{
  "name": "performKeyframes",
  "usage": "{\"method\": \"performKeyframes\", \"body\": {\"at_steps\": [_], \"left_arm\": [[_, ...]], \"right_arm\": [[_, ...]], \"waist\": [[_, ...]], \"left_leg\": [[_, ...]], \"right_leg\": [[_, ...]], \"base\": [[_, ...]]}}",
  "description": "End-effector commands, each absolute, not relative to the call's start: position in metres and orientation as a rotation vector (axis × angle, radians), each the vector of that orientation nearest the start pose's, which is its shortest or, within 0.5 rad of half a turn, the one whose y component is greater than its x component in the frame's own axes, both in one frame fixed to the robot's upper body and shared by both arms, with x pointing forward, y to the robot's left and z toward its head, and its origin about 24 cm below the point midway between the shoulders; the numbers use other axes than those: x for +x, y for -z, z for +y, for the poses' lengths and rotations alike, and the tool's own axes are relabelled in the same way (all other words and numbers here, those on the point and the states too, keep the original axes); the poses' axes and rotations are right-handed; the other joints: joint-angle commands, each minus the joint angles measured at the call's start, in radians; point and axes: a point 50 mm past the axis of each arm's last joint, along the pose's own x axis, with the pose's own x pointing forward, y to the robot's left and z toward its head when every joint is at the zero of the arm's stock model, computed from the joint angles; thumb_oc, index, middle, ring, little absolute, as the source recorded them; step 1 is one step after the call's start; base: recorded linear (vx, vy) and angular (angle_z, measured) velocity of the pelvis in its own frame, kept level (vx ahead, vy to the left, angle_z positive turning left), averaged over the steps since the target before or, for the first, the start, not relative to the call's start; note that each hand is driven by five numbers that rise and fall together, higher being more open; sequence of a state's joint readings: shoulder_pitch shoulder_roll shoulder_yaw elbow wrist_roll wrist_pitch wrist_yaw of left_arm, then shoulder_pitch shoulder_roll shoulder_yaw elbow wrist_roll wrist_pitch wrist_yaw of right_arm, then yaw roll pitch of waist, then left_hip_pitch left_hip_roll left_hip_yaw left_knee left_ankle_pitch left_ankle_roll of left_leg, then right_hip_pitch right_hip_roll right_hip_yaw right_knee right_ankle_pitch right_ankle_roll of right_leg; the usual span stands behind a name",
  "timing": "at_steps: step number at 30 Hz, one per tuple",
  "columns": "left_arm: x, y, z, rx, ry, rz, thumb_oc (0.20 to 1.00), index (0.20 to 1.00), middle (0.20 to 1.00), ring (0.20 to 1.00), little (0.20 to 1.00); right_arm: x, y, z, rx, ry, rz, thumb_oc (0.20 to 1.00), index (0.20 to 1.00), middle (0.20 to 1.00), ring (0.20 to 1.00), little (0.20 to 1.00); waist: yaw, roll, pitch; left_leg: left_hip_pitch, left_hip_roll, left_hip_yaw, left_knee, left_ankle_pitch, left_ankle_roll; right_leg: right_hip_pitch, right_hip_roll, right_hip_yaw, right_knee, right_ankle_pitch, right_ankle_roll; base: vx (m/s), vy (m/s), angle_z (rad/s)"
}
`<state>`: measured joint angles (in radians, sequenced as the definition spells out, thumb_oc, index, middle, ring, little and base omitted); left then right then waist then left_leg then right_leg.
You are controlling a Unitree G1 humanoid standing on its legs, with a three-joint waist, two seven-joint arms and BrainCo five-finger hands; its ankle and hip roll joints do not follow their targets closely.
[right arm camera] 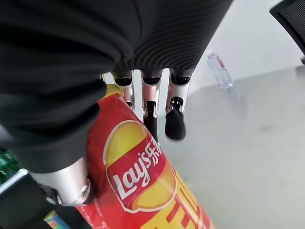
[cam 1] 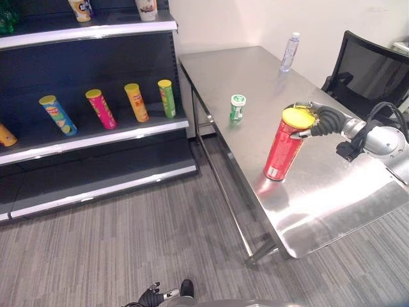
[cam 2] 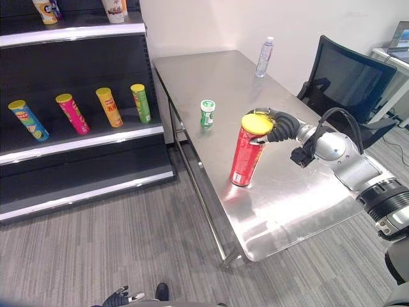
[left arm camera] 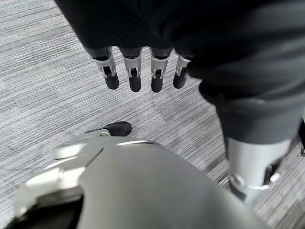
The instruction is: Put the goods on the table back onto the shelves and tidy them up.
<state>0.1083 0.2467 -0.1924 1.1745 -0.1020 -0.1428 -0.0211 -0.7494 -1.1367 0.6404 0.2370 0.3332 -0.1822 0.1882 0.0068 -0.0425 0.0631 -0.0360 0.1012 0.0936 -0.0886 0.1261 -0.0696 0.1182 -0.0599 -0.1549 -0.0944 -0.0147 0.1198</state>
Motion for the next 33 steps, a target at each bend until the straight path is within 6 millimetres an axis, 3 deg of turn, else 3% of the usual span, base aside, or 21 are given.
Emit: {"method": "performKeyframes", "body": {"at_steps": [1,4,14,19,23,24,26,27,29,30,33], "left_arm": [[0.097,0.153,0.243,0.251,-0.056,1.066,1.0,1.0,1.0,1.0,1.0],[0.097,0.152,0.245,0.246,-0.071,1.058,1.0,1.0,1.0,1.0,1.0],[0.101,0.148,0.251,0.245,-0.09,1.024,1.0,1.0,1.0,1.0,1.0],[0.104,0.147,0.248,0.216,-0.107,0.998,1.0,1.0,1.0,1.0,1.0],[0.105,0.147,0.241,0.203,-0.096,0.983,1.0,1.0,1.0,1.0,1.0],[0.108,0.146,0.242,0.207,-0.107,0.972,1.0,1.0,1.0,1.0,1.0],[0.109,0.145,0.244,0.212,-0.12,0.967,1.0,1.0,1.0,1.0,1.0],[0.109,0.145,0.244,0.212,-0.12,0.967,1.0,1.0,1.0,1.0,1.0],[0.111,0.143,0.248,0.227,-0.128,0.957,1.0,1.0,1.0,1.0,1.0],[0.115,0.141,0.251,0.238,-0.127,0.944,1.0,1.0,1.0,1.0,1.0],[0.116,0.139,0.256,0.25,-0.135,0.934,1.0,1.0,1.0,1.0,1.0]], "right_arm": [[0.317,-0.253,-0.235,-0.959,-0.343,-0.442,0.2,0.2,0.2,0.2,0.2],[0.293,-0.272,-0.236,-0.902,-0.312,-0.579,0.2,0.2,0.2,0.2,0.2],[0.256,-0.295,-0.228,-0.769,-0.291,-0.829,0.2,0.2,0.2,0.2,0.2],[0.25,-0.298,-0.224,-0.787,-0.288,-0.875,0.2,0.2,0.2,0.2,0.2],[0.251,-0.3,-0.224,-0.819,-0.269,-0.891,0.2,0.2,0.2,0.2,0.2],[0.252,-0.301,-0.224,-0.847,-0.266,-0.888,0.2,0.2,0.2,0.2,0.2],[0.252,-0.301,-0.223,-0.866,-0.274,-0.881,0.2,0.2,0.2,0.2,0.2],[0.252,-0.301,-0.223,-0.866,-0.275,-0.881,0.2,0.2,0.2,0.2,0.2],[0.251,-0.301,-0.225,-0.898,-0.278,-0.863,0.2,0.2,0.2,0.2,0.2],[0.251,-0.3,-0.228,-0.91,-0.269,-0.849,0.2,0.2,0.2,0.2,0.2],[0.251,-0.299,-0.228,-0.921,-0.261,-0.85,0.2,0.2,0.2,0.2,0.2]], "waist": [[0.037,-0.02,-0.002],[0.026,-0.011,-0.003],[0.032,0.009,0.028],[0.04,0.012,0.061],[0.046,0.019,0.075],[0.042,0.014,0.074],[0.035,0.012,0.067],[0.035,0.013,0.066],[0.027,0.014,0.055],[0.01,0.032,0.038],[0.016,0.038,0.03]], "left_leg": [[0.079,0.026,0.044,0.015,-0.105,-0.088],[0.08,0.032,0.037,0.014,-0.103,-0.09],[0.039,0.066,-0.006,0.024,-0.073,-0.111],[-0.029,0.067,-0.044,0.109,-0.078,-0.123],[-0.074,0.113,-0.053,0.132,-0.049,-0.155],[-0.083,0.165,-0.04,0.111,-0.03,-0.164],[-0.094,0.221,-0.013,0.074,-0.004,-0.173],[-0.093,0.221,-0.013,0.071,-0.003,-0.173],[-0.095,0.27,0.052,0.036,0.024,-0.182],[-0.073,0.297,0.135,0.015,0.038,-0.192],[-0.068,0.276,0.15,0.033,0.032,-0.192]], "right_leg": [[-0.02,-0.045,-0.029,0.035,-0.069,0.096],[-0.023,-0.039,-0.025,0.045,-0.078,0.091],[-0.043,-0.004,-0.018,0.085,-0.121,0.065],[-0.038,-0.004,-0.045,0.094,-0.134,0.054],[-0.03,-0.02,-0.09,0.097,-0.132,0.058],[-0.036,-0.044,-0.105,0.099,-0.13,0.071],[-0.039,-0.064,-0.117,0.097,-0.135,0.084],[-0.04,-0.063,-0.117,0.097,-0.136,0.083],[-0.033,-0.081,-0.134,0.082,-0.134,0.097],[-0.03,-0.104,-0.168,0.07,-0.119,0.115],[-0.03,-0.149,-0.173,0.052,-0.073,0.14]], "base": [[-0.01,-0.078,0.03],[-0.01,-0.064,0.03],[-0.04,-0.087,0.09],[-0.06,-0.012,0.31],[-0.03,0.157,0.53],[-0.02,0.239,0.46],[-0.01,0.25,0.28],[0.02,0.213,0.25],[0.04,0.343,0.43],[0.04,0.512,0.5],[0.02,0.396,0.38]]}}
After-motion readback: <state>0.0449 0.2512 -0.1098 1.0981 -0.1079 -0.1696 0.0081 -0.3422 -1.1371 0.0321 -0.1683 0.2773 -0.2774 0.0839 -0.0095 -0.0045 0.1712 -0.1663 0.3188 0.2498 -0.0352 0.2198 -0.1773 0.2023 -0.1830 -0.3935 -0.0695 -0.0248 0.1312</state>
